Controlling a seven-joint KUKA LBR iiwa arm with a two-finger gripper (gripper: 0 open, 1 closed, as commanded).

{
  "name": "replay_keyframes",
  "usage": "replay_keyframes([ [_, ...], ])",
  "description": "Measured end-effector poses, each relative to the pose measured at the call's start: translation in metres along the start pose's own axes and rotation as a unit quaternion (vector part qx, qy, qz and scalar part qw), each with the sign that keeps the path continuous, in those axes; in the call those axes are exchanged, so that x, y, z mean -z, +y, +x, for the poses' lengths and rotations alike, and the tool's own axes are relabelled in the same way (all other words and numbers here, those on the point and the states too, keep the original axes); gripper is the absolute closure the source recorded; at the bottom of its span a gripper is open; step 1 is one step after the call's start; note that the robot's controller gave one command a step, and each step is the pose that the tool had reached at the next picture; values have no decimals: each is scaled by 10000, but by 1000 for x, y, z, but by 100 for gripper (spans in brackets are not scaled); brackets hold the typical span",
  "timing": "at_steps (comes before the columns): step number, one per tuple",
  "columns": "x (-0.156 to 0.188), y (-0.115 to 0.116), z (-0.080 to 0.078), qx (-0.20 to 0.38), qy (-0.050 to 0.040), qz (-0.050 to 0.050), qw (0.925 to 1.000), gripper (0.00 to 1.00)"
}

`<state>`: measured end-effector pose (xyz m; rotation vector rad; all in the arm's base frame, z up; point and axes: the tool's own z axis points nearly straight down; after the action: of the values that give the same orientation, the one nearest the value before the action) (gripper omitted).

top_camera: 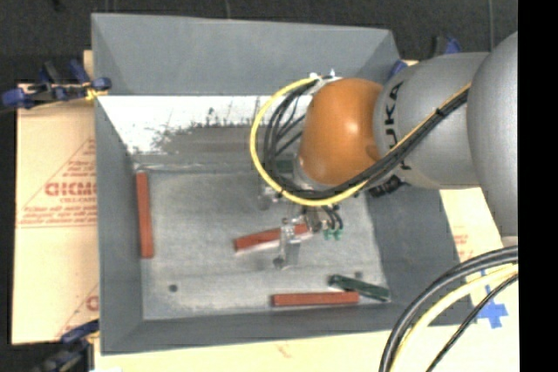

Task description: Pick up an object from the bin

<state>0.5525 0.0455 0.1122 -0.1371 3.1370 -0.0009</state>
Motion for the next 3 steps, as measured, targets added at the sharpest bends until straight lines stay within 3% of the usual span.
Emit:
replay_keyframes([
  [1,-5,4,14,691,38,-2,9976,0],
  [2,-41,-1,-20,314,-22,-11,9995,100],
  [3,-41,-1,-20,308,-22,-11,9995,100],
])
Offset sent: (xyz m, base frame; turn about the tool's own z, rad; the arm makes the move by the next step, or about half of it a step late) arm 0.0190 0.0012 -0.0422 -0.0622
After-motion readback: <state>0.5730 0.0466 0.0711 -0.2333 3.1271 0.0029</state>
